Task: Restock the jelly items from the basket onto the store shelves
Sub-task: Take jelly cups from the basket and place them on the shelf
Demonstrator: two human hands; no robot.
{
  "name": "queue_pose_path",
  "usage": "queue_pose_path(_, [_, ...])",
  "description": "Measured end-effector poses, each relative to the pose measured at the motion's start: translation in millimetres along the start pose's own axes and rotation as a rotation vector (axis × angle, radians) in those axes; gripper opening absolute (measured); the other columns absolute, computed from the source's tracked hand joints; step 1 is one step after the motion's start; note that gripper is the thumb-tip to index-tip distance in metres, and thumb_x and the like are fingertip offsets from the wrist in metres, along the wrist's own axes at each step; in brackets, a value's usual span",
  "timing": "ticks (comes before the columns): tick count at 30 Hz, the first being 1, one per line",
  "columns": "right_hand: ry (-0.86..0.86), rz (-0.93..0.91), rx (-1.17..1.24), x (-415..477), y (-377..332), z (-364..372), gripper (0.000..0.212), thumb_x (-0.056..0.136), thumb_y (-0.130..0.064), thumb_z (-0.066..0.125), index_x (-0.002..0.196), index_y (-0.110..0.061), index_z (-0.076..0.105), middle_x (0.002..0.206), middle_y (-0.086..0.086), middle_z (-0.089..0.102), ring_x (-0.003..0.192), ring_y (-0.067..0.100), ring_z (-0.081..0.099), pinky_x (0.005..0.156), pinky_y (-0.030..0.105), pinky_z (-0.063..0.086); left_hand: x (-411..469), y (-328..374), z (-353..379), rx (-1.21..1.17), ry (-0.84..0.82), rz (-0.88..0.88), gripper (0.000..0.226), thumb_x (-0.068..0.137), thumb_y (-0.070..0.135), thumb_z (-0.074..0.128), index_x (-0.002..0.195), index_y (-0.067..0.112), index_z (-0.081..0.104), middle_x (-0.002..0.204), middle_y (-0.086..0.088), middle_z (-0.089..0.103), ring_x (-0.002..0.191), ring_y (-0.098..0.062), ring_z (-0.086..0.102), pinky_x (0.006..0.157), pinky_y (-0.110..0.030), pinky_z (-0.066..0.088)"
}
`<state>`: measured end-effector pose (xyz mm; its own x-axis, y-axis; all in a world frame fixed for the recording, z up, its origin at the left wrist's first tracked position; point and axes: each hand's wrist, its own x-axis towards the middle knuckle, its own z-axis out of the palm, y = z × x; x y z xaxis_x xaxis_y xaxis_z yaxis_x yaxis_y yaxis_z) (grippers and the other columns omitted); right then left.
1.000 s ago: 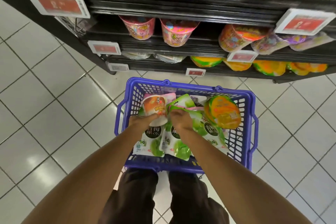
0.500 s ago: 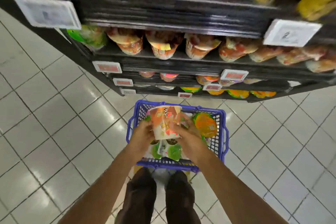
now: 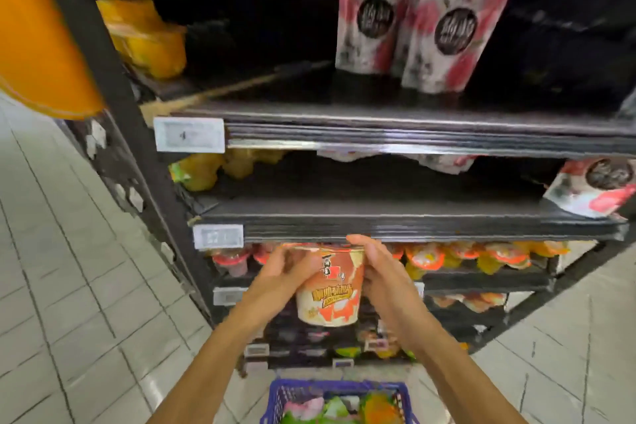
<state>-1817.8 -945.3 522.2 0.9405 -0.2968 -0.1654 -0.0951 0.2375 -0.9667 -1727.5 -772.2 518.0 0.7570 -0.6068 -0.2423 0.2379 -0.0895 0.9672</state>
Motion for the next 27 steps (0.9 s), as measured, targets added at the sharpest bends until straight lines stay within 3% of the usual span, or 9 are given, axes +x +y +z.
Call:
queue_pose_path(4, [-0.032, -0.165, 0.030, -8.9, -91.3, 18.5, 0.056, 0.081, -0.051, 0.051, 0.119, -0.014, 0.065, 0.107, 0.013, 0.067, 0.098, 0.025, 0.063, 0.076, 0.029, 0.057, -17.9, 89.3, 8.3, -0.082, 0.025, 0.204, 0.057, 0.063, 0.058, 0.079, 0.105, 0.025, 0.059, 0.091, 0.008, 0.076, 0.081, -0.009, 0.073, 0.059, -0.020, 0.055])
queue_pose_path(8, [-0.062, -0.290, 0.057, -19.3, -165.6, 28.8, 0.057, 0.085, -0.048, 0.046, 0.123, -0.008, 0.062, 0.113, 0.019, 0.064, 0.103, 0.031, 0.057, 0.084, 0.035, 0.054, -33.1, 167.6, 18.9, -0.028, 0.027, 0.365, 0.080, 0.051, 0.070, 0.077, 0.113, 0.022, 0.061, 0.101, 0.002, 0.076, 0.091, -0.014, 0.073, 0.070, -0.024, 0.056])
queue_pose_path(11, [-0.108, -0.376, 0.036, -30.5, -210.1, 35.0, 0.046, 0.087, -0.048, 0.047, 0.115, -0.019, 0.068, 0.119, 0.031, 0.060, 0.106, 0.045, 0.056, 0.098, 0.054, 0.047, -40.8, 211.5, 28.5, 0.058, 0.073, 0.465, 0.109, 0.037, 0.083, 0.074, 0.122, 0.017, 0.057, 0.106, 0.000, 0.074, 0.096, -0.018, 0.072, 0.083, -0.035, 0.056])
queue_pose_path(13, [-0.131, -0.434, 0.028, -35.4, -236.8, 37.9, 0.041, 0.086, -0.049, 0.049, 0.107, -0.023, 0.073, 0.122, 0.033, 0.057, 0.103, 0.043, 0.057, 0.096, 0.052, 0.047, -44.6, 236.1, 33.8, 0.107, 0.102, 0.538, 0.106, 0.040, 0.085, 0.071, 0.122, 0.019, 0.057, 0.107, 0.001, 0.074, 0.096, -0.017, 0.072, 0.085, -0.036, 0.056])
queue_pose_path(16, [-0.156, -0.518, -0.007, -34.9, -268.4, 38.5, 0.056, 0.083, -0.051, 0.051, 0.117, -0.009, 0.067, 0.121, 0.031, 0.059, 0.103, 0.031, 0.058, 0.092, 0.043, 0.047, -50.3, 270.6, 39.6, 0.144, 0.107, 0.619, 0.082, 0.053, 0.076, 0.069, 0.116, 0.023, 0.059, 0.105, 0.005, 0.075, 0.096, -0.012, 0.072, 0.076, -0.022, 0.056])
queue_pose_path(20, [-0.235, -0.593, -0.147, -31.3, -301.8, 42.3, 0.046, 0.087, -0.048, 0.056, 0.117, -0.017, 0.068, 0.116, 0.010, 0.071, 0.107, 0.021, 0.068, 0.090, 0.028, 0.056, -55.5, 312.6, 44.8, 0.135, 0.146, 0.709, 0.075, 0.054, 0.071, 0.068, 0.113, 0.024, 0.059, 0.101, 0.009, 0.075, 0.092, -0.008, 0.072, 0.064, -0.012, 0.054])
queue_pose_path(22, [-0.226, -0.619, -0.243, -29.4, -320.4, 47.9, 0.051, 0.082, -0.048, 0.072, 0.123, -0.020, 0.062, 0.116, 0.001, 0.072, 0.108, 0.017, 0.068, 0.087, 0.025, 0.056, -57.3, 333.9, 46.7, 0.121, 0.190, 0.786, 0.079, 0.051, 0.071, 0.068, 0.113, 0.022, 0.059, 0.099, 0.008, 0.075, 0.090, -0.009, 0.073, 0.064, -0.014, 0.054])
queue_pose_path(24, [-0.195, -0.672, -0.297, -27.4, -343.2, 56.1, 0.063, 0.068, -0.052, 0.082, 0.121, -0.026, 0.061, 0.113, -0.006, 0.073, 0.104, 0.012, 0.069, 0.083, 0.025, 0.057, -59.3, 358.2, 47.7, 0.128, 0.225, 0.852, 0.080, 0.050, 0.072, 0.067, 0.112, 0.022, 0.060, 0.100, 0.006, 0.075, 0.090, -0.010, 0.073, 0.066, -0.018, 0.055])
queue_pose_path(27, [-0.158, -0.786, -0.318, -27.0, -385.7, 71.9, 0.068, 0.056, -0.059, 0.082, 0.115, -0.029, 0.063, 0.108, -0.008, 0.074, 0.101, 0.010, 0.070, 0.085, 0.029, 0.055, -67.5, 402.9, 46.1, 0.163, 0.214, 0.921, 0.076, 0.056, 0.075, 0.070, 0.113, 0.025, 0.061, 0.102, 0.006, 0.075, 0.092, -0.011, 0.073, 0.073, -0.024, 0.057])
